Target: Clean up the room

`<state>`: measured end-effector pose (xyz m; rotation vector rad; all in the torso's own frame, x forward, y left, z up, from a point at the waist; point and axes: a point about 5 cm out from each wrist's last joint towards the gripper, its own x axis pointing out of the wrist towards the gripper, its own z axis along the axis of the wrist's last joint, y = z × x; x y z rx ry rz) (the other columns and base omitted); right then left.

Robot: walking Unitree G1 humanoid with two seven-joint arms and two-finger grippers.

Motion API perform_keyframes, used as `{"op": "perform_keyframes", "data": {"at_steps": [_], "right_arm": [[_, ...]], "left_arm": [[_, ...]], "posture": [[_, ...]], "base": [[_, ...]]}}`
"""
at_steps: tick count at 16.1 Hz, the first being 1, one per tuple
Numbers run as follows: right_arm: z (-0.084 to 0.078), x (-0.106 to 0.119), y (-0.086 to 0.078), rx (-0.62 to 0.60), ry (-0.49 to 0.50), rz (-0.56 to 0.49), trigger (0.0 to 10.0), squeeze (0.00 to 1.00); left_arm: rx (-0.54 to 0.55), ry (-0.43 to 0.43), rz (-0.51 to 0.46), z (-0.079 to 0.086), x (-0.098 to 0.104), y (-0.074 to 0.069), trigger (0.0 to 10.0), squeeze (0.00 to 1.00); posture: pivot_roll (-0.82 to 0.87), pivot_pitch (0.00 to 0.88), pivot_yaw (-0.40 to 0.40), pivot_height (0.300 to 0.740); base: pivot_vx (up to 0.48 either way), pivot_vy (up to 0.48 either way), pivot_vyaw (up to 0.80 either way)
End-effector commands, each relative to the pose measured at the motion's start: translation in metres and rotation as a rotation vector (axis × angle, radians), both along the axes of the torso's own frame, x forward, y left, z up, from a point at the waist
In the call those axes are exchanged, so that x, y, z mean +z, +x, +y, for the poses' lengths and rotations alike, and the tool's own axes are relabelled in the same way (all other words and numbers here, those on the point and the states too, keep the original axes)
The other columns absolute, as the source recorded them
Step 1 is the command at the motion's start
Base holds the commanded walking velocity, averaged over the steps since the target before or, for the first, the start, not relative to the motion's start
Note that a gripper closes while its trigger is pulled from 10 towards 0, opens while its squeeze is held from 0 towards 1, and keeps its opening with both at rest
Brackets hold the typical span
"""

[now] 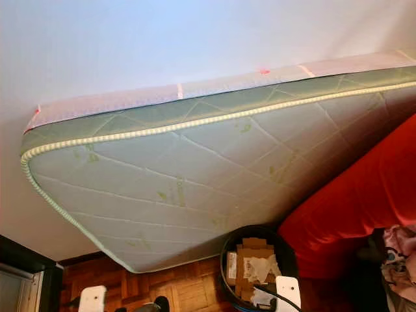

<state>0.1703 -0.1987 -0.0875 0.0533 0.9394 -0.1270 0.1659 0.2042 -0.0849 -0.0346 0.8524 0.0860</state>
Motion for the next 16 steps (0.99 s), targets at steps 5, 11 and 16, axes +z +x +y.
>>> {"op": "perform_keyframes", "data": {"at_steps": [5,11,16], "right_arm": [[-0.001,-0.003,-0.008,-0.019,0.002,0.016,10.0,0.00],[-0.002,-0.003,-0.008,-0.027,-0.002,0.008,10.0,0.00],[-0.002,-0.003,-0.008,-0.034,-0.006,0.017,10.0,0.00]], "left_arm": [[-0.058,-0.004,0.010,-0.009,-0.001,0.003,10.0,0.00],[-0.031,0.016,0.035,0.003,-0.003,-0.007,10.0,0.00],[-0.020,0.004,0.027,0.001,-0.002,-0.005,10.0,0.00]], "posture": [[0.04,0.160,-0.053,0.740],[0.05,0.164,-0.054,0.740],[0.04,0.158,-0.055,0.740]], "base": [[0.000,0.000,0.00],[0.000,0.000,0.00],[0.000,0.000,-0.47]]}}
